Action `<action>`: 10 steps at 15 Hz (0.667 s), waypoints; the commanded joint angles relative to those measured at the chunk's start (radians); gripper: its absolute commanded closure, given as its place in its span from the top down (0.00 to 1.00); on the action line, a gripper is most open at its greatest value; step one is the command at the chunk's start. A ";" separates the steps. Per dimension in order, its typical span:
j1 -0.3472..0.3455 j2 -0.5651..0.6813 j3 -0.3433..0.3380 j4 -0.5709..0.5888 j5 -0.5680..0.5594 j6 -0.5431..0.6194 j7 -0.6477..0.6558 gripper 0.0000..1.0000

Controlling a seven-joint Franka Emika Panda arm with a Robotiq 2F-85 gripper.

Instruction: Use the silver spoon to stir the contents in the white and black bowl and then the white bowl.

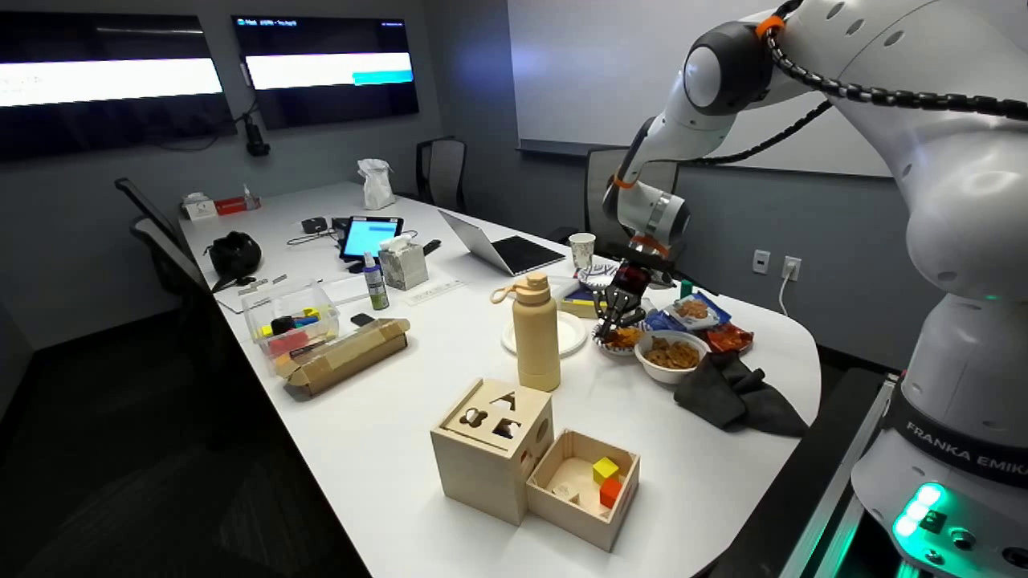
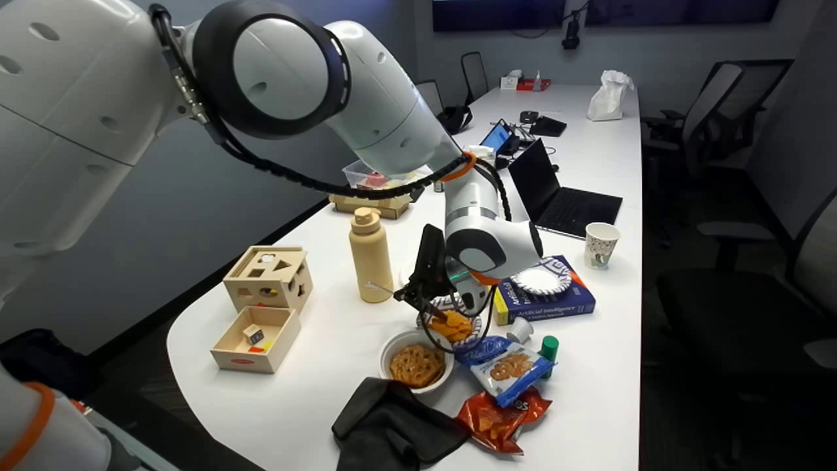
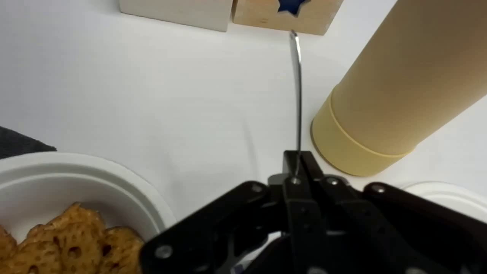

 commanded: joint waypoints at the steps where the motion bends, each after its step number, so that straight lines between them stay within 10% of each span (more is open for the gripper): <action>1: 0.048 -0.020 -0.037 0.000 -0.061 0.046 0.085 0.01; 10: 0.034 -0.005 0.037 0.020 -0.034 0.176 0.004 0.01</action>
